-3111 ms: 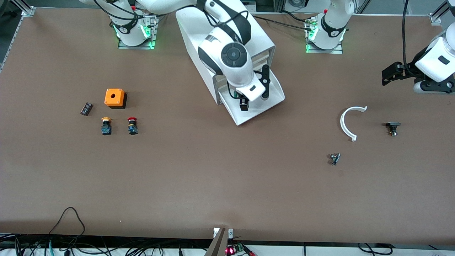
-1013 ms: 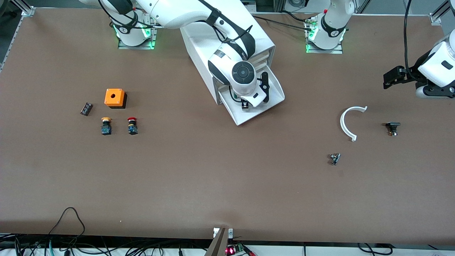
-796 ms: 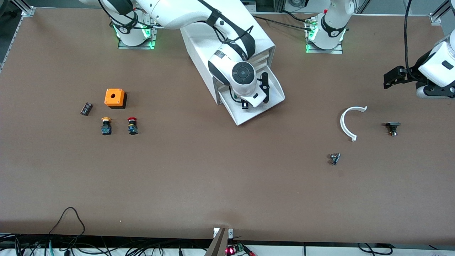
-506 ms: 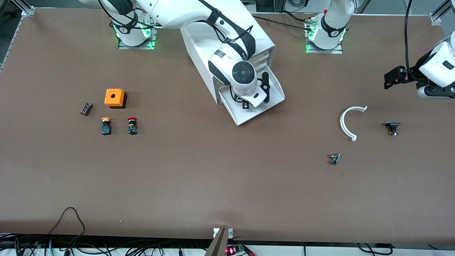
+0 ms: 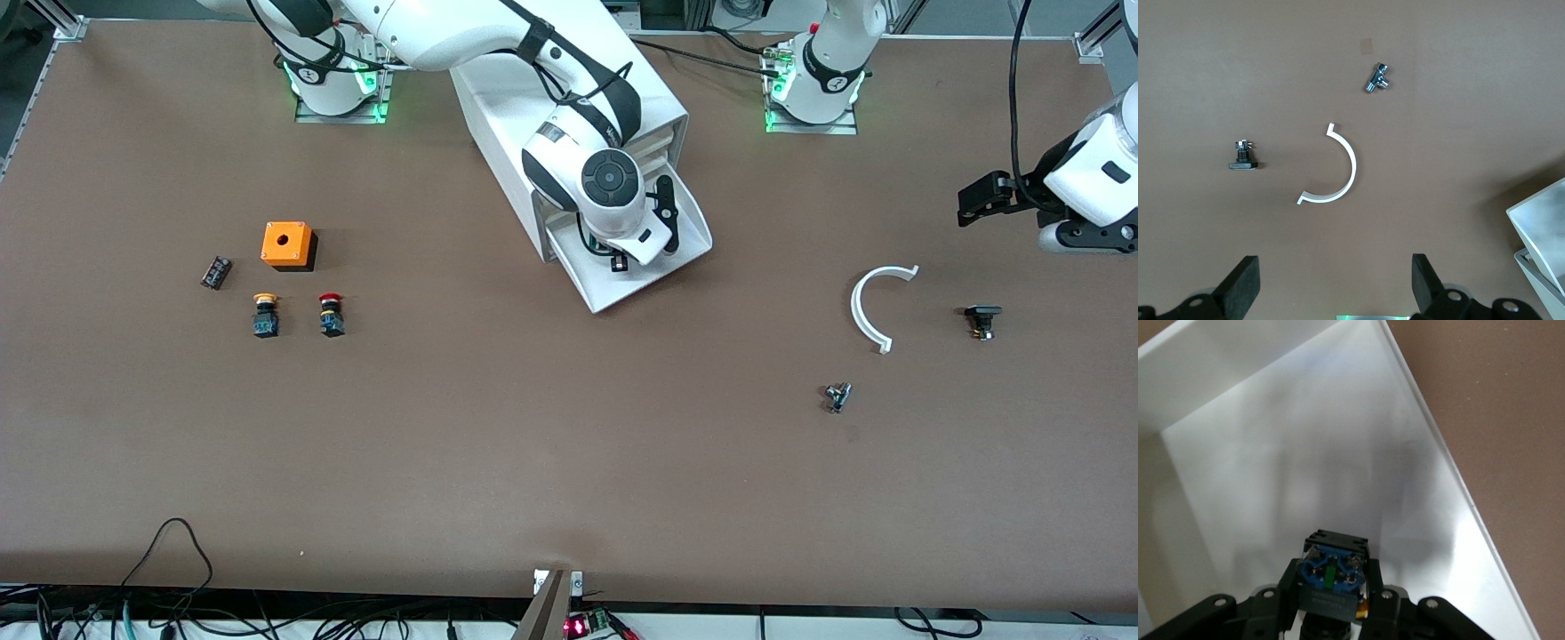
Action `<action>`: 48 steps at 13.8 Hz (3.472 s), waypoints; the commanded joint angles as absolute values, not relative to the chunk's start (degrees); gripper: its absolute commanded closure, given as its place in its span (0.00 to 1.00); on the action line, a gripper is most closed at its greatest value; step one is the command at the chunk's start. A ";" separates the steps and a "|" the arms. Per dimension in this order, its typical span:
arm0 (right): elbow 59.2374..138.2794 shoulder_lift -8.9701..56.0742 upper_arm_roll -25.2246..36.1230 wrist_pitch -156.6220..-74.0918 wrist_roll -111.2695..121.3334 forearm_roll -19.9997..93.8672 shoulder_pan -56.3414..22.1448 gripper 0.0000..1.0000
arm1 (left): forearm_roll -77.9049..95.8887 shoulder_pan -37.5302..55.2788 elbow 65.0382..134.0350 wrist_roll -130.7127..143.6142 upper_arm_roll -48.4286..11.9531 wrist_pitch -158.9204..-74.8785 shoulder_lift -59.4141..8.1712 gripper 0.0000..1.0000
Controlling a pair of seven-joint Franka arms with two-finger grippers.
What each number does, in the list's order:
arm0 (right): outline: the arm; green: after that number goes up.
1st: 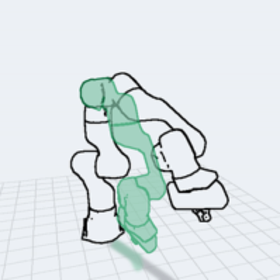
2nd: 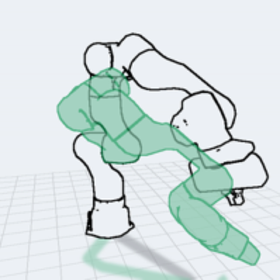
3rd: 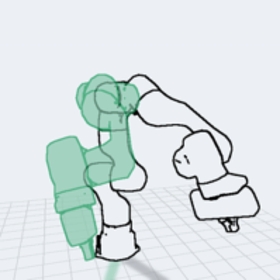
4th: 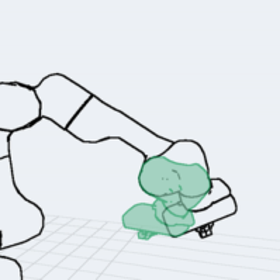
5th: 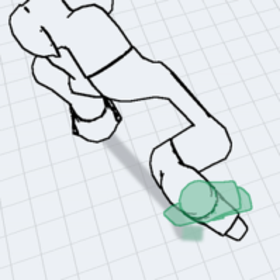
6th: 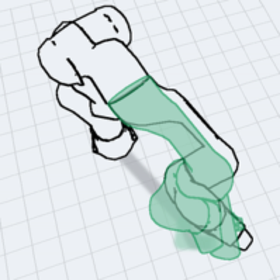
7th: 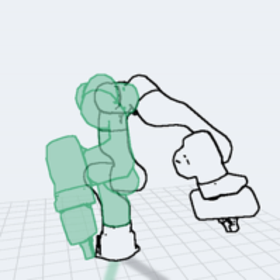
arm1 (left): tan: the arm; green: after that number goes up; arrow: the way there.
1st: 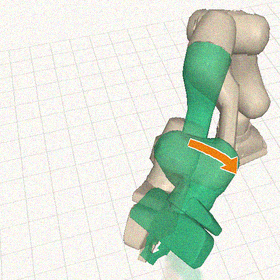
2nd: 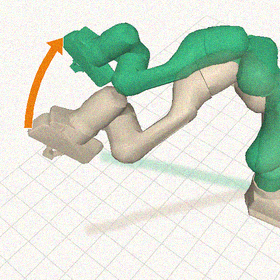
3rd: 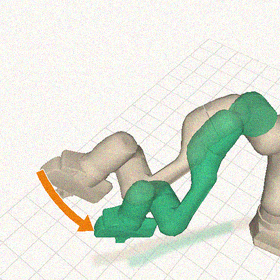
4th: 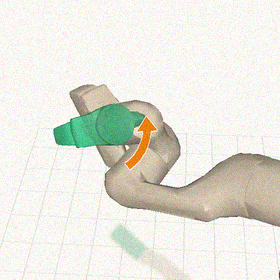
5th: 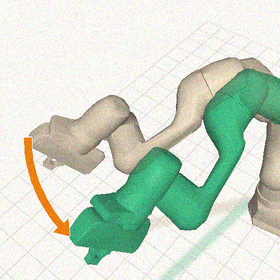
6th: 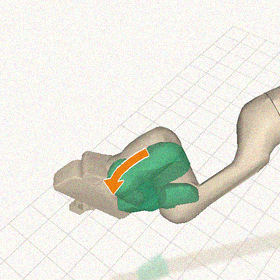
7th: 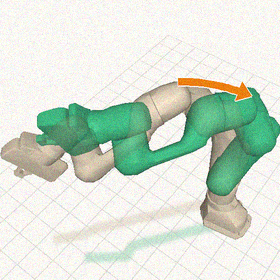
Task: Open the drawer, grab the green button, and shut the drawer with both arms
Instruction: 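Lift the green button out of the drawer with the right gripper, then carry the button toward the red button while the left gripper reaches the drawer, then push the drawer shut with the left gripper while the right gripper lowers the button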
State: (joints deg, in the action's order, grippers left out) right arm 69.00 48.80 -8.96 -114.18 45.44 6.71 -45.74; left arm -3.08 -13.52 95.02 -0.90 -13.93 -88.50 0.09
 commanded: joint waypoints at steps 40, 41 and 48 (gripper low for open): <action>119.59 25.31 7.73 -142.69 -10.29 3.87 -27.07 0.76 | -3.87 13.01 127.08 61.44 -24.16 -147.31 -22.59 0.00; 120.84 25.57 7.73 -145.26 -10.11 3.43 -27.07 0.74 | -3.87 13.01 128.31 61.35 -25.74 -147.30 -22.24 0.00; 112.00 22.33 7.65 -131.01 -16.07 3.87 -27.07 0.00 | -3.87 13.01 130.17 61.44 -31.73 -144.14 -21.89 0.00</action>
State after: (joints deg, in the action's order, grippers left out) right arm 116.00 25.46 8.26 -139.12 -12.74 4.52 -27.51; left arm -4.47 13.06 128.80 61.88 -31.64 -145.85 -23.78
